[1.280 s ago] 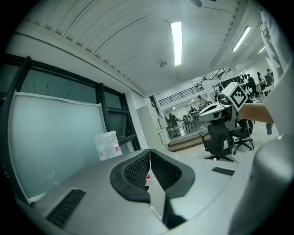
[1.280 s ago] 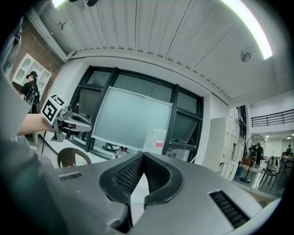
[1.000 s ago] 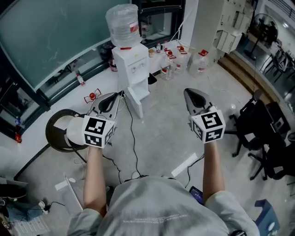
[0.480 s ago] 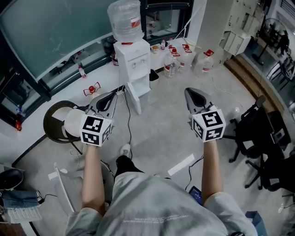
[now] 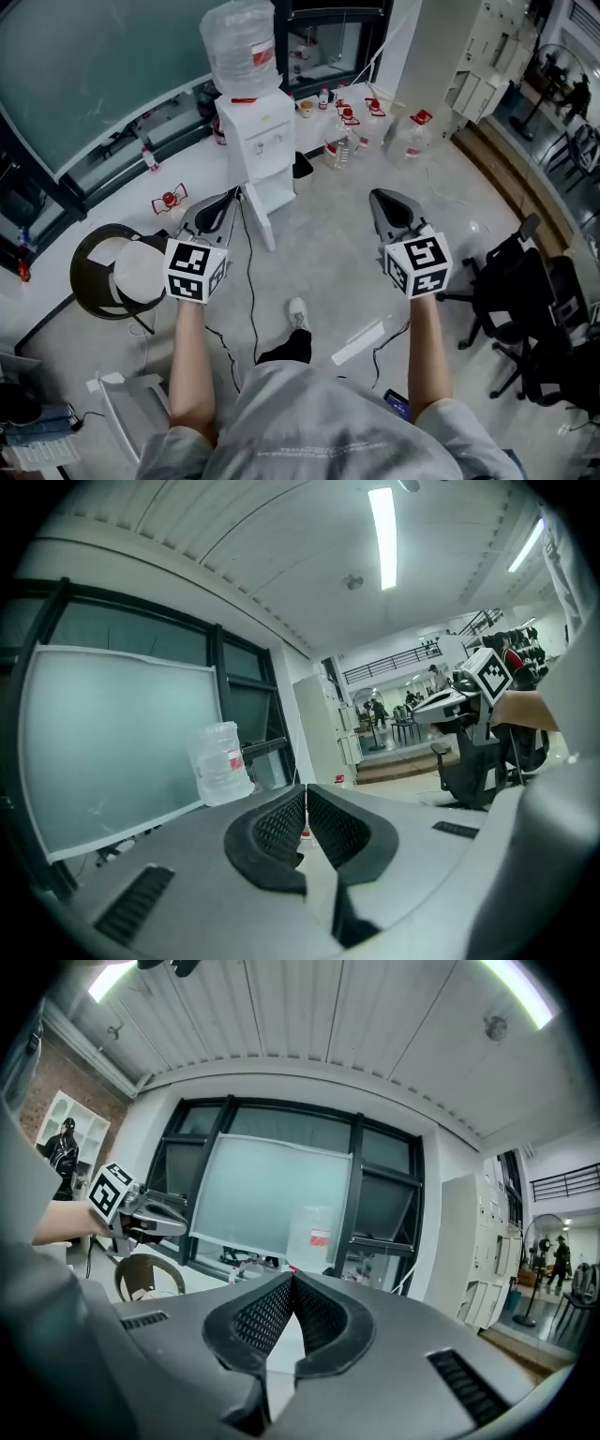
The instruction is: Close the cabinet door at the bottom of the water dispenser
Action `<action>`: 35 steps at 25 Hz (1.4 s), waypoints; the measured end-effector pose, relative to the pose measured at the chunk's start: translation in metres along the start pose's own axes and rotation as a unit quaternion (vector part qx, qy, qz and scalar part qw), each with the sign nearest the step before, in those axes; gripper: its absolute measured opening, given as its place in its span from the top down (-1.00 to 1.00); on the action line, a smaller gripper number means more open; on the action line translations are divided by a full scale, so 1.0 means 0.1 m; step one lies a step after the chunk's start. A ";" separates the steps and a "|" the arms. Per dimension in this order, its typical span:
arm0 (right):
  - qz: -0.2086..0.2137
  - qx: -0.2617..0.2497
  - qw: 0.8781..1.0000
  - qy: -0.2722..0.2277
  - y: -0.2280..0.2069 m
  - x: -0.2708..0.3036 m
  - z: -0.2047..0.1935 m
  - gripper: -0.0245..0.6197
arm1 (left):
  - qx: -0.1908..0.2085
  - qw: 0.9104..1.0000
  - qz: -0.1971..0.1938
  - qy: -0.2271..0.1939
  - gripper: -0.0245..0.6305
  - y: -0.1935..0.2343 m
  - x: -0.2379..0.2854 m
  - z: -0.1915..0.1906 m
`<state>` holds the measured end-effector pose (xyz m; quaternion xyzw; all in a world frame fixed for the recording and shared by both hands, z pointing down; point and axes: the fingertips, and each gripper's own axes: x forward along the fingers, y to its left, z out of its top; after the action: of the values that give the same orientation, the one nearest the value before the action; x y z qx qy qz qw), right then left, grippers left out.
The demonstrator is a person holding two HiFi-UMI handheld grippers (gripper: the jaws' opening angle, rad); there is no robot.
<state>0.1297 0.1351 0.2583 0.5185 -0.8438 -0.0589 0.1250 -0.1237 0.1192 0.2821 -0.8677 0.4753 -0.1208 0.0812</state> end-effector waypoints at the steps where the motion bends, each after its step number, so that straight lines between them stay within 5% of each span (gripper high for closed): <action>1: -0.002 0.001 1.000 0.004 -0.10 0.13 -0.05 0.84 | -0.004 1.000 -0.001 0.002 0.85 0.06 0.18 -0.05; 10: -0.004 -0.005 1.000 0.028 -0.97 1.60 -0.19 0.84 | -0.017 1.000 -0.016 0.019 0.85 0.73 1.78 -0.26; 18: 0.013 -0.002 0.999 0.038 -1.25 2.81 -0.29 0.83 | -0.045 0.998 0.011 0.042 0.85 1.45 2.75 -0.70; 24: 0.037 0.012 0.996 0.076 -1.24 3.57 -0.90 0.83 | -0.104 0.990 0.028 0.088 0.85 1.71 3.18 -1.54; 32: 0.084 0.044 0.987 0.126 -1.01 4.43 -2.34 0.83 | -0.149 0.976 0.041 0.153 0.84 1.64 3.59 -3.14; 35: 0.100 0.062 0.983 0.140 -0.89 4.72 -2.96 0.78 | -0.175 0.966 0.052 0.185 0.55 1.50 3.71 -3.91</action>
<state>0.0834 -0.3167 0.5933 0.4411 -0.8677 0.0801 0.2148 -0.1644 -0.2843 0.6672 -0.8049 0.5406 -0.1894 -0.1548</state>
